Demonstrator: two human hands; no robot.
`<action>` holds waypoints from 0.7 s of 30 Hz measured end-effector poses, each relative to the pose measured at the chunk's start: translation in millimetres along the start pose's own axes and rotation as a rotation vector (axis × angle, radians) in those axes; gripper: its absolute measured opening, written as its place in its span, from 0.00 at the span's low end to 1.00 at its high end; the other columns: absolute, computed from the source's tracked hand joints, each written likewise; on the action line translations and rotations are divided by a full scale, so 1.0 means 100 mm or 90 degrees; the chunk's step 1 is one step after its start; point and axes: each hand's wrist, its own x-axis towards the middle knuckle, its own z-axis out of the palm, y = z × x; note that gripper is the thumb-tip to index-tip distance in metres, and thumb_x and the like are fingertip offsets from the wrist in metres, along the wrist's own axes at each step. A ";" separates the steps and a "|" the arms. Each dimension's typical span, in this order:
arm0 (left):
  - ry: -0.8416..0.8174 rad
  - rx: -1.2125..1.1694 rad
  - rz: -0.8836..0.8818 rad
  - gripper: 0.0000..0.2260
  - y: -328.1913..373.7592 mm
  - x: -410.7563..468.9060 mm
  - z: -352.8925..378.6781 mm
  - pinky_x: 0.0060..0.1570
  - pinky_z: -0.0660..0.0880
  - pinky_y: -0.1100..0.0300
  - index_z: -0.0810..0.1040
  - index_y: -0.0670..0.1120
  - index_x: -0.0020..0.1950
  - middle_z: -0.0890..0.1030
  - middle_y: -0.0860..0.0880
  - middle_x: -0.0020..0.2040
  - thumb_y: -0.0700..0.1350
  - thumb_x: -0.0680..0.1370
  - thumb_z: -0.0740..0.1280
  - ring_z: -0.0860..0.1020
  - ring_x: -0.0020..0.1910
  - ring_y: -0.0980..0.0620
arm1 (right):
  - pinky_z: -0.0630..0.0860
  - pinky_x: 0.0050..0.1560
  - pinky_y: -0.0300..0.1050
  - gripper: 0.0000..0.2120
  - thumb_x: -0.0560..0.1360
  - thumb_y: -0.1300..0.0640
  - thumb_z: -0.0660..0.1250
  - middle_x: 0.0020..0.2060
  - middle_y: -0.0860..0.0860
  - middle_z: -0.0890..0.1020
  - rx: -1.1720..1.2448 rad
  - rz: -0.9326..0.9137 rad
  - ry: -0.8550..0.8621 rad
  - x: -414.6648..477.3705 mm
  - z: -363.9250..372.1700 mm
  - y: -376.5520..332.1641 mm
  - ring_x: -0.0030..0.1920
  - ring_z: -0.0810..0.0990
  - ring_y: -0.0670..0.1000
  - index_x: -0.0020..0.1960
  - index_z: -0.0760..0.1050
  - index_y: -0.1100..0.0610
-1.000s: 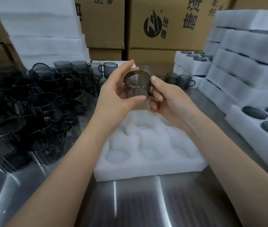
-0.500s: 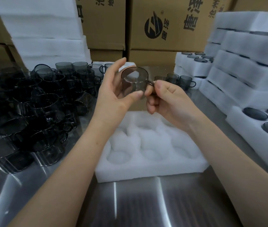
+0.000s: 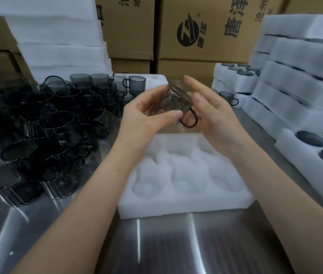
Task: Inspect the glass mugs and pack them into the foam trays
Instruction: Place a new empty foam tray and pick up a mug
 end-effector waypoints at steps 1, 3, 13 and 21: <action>-0.018 0.002 -0.006 0.28 0.00 0.00 0.00 0.63 0.75 0.48 0.75 0.38 0.66 0.81 0.41 0.61 0.33 0.67 0.74 0.79 0.62 0.45 | 0.75 0.46 0.43 0.23 0.76 0.53 0.66 0.52 0.54 0.78 -0.014 0.002 -0.001 0.00 0.00 0.00 0.43 0.79 0.46 0.71 0.70 0.50; -0.047 0.012 -0.013 0.29 0.01 -0.01 -0.01 0.66 0.73 0.46 0.74 0.39 0.68 0.80 0.41 0.63 0.35 0.67 0.73 0.77 0.64 0.45 | 0.76 0.44 0.43 0.24 0.74 0.56 0.68 0.52 0.54 0.78 -0.022 0.009 -0.011 0.00 -0.01 0.01 0.43 0.79 0.47 0.69 0.71 0.50; -0.167 0.171 0.068 0.30 -0.01 -0.06 0.02 0.65 0.72 0.58 0.74 0.55 0.64 0.77 0.51 0.61 0.32 0.66 0.73 0.75 0.65 0.53 | 0.69 0.28 0.38 0.11 0.70 0.49 0.71 0.30 0.42 0.76 -0.154 -0.017 0.121 -0.03 0.07 0.00 0.29 0.73 0.42 0.40 0.71 0.53; -0.161 0.094 0.070 0.31 0.03 -0.06 0.03 0.63 0.73 0.59 0.70 0.52 0.69 0.79 0.49 0.62 0.32 0.70 0.71 0.76 0.64 0.54 | 0.68 0.46 0.56 0.11 0.82 0.55 0.59 0.47 0.57 0.80 0.043 0.030 0.077 -0.02 0.06 -0.04 0.48 0.75 0.60 0.54 0.78 0.58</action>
